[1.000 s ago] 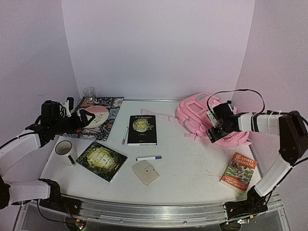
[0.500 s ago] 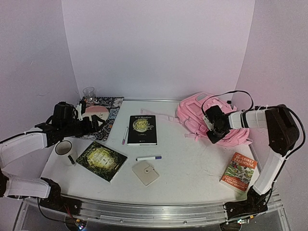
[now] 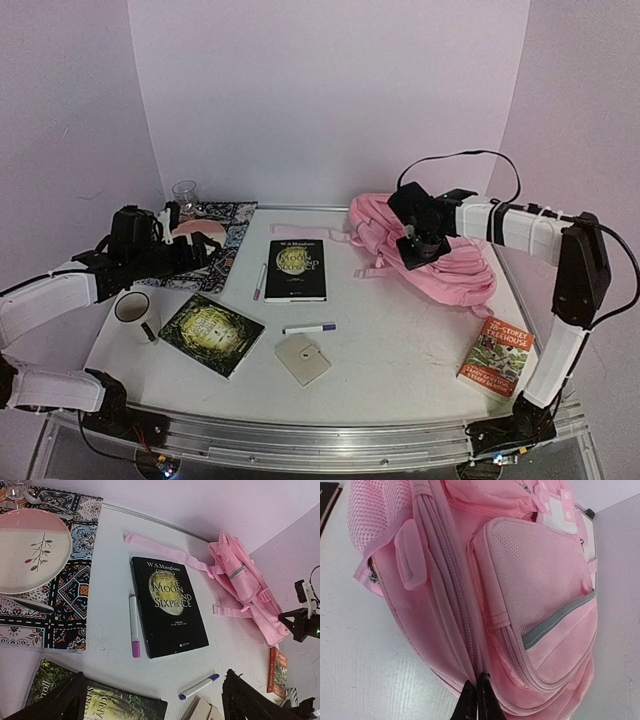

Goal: Pack the student bag
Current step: Move the student bag to the center of the board, then grab the student bag from the center of the board.

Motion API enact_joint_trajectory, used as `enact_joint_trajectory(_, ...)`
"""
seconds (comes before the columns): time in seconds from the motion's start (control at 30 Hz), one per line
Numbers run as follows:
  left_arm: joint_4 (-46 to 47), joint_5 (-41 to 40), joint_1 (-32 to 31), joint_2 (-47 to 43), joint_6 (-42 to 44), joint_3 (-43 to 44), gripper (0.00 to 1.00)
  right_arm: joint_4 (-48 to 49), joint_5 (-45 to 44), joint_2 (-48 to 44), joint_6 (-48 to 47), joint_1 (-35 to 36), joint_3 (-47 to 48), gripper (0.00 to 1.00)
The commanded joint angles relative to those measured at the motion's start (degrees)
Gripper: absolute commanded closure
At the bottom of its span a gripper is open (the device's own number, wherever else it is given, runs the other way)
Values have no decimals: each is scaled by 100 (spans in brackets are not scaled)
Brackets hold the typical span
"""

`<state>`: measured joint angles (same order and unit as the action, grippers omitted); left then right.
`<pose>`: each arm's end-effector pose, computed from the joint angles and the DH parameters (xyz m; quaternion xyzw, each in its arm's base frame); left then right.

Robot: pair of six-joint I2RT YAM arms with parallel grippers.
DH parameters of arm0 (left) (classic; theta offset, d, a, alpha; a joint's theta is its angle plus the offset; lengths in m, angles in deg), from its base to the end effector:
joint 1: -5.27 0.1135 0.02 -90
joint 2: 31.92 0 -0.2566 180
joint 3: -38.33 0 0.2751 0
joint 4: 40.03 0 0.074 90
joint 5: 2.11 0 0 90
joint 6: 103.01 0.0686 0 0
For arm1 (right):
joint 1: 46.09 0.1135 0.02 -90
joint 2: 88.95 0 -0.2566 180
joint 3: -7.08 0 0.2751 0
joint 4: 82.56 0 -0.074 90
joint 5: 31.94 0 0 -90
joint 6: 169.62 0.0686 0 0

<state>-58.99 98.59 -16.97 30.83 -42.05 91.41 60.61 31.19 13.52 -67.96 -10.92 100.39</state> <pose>0.2708 -0.1245 0.2277 -0.0033 0.8576 -0.2921 0.4234 0.3783 0.2286 0.2230 -0.0985 0.9006 -0.0529 0.4200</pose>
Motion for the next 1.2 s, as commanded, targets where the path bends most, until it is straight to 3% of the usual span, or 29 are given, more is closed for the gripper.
enact_joint_trajectory(0.0, 190, -47, -147, 70, -97, 327, 5, -792, -157, 244, 1243, 432, 623, 100)
enact_joint_trajectory(0.33, 201, -464, -908, 483, -239, 586, 5, -410, 730, 1093, 1812, 1078, 1549, 100)
enact_joint_trajectory(0.47, 244, -650, -1236, 637, -284, 677, 5, -136, 1125, 1025, 1484, 1084, 1595, 74)
enact_joint_trajectory(0.63, 318, -612, -1309, 690, -315, 626, 4, 39, 973, 512, 892, 901, 1206, 48)
enact_joint_trajectory(0.77, 411, -606, -1310, 655, -344, 524, 3, 641, 1569, -277, 557, 90, 264, 35)
enact_joint_trajectory(0.9, 482, -605, -1317, 659, -377, 465, 3, 1554, 2879, -941, 332, -1040, -859, 27)
enact_joint_trajectory(1.17, 543, -570, -1337, 717, -457, 411, 3, 2615, 4622, -720, 187, -2792, -1665, 15)
